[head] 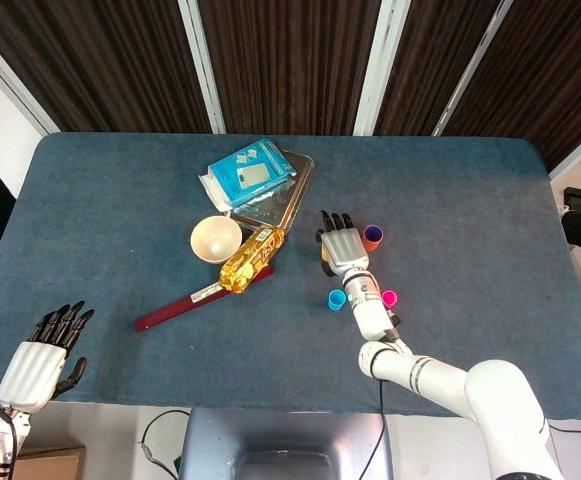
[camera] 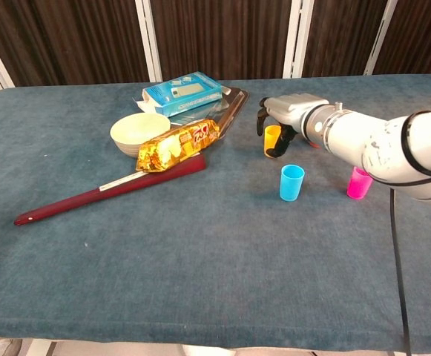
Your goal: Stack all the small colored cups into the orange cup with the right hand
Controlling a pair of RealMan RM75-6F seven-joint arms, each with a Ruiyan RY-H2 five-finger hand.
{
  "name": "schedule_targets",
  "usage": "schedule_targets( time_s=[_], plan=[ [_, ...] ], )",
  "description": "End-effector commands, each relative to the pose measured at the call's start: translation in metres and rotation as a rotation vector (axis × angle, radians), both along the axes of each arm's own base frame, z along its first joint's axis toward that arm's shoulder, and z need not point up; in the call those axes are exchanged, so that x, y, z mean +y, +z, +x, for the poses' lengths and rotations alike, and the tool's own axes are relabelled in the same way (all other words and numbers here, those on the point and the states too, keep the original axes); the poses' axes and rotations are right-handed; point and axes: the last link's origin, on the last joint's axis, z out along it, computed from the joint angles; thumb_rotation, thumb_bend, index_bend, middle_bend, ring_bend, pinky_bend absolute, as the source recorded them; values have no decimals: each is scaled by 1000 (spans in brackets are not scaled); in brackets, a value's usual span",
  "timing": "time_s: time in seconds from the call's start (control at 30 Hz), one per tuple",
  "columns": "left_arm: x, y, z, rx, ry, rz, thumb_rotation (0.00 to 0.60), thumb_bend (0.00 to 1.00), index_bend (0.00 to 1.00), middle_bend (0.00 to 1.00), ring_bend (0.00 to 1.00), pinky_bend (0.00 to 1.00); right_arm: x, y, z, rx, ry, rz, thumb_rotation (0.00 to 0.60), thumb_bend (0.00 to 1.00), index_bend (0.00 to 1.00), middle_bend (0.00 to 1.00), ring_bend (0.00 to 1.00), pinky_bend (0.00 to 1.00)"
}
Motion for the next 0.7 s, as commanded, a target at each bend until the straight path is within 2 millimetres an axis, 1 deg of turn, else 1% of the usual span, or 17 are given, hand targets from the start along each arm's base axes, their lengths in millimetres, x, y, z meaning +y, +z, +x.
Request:
schedule_targets(
  time_s=[0.03, 0.43, 0.5, 0.57, 0.7],
  plan=[
    [0, 0, 0, -1, -1, 1, 600, 454, 0, 0, 23, 134, -1, 1, -1, 5, -4, -5, 600, 464, 461, 0, 0, 0],
    [0, 1, 0, -3, -1, 1, 600, 454, 0, 0, 23, 134, -2, 6, -3, 27, -17, -18, 600, 464, 476, 0, 0, 0],
    [0, 1, 0, -2, -1, 0, 600, 454, 0, 0, 23, 134, -1, 5, -3, 30, -17, -17, 600, 464, 500, 0, 0, 0],
    [0, 0, 0, -2, -1, -1, 600, 454, 0, 0, 23, 135, -1, 4, -3, 35, -15, -20, 600, 466, 552, 0, 0, 0],
    [0, 1, 0, -3, -2, 0, 600, 454, 0, 0, 23, 135, -1, 4, -3, 39, -18, -29, 600, 475, 621, 9, 0, 0]
  ],
)
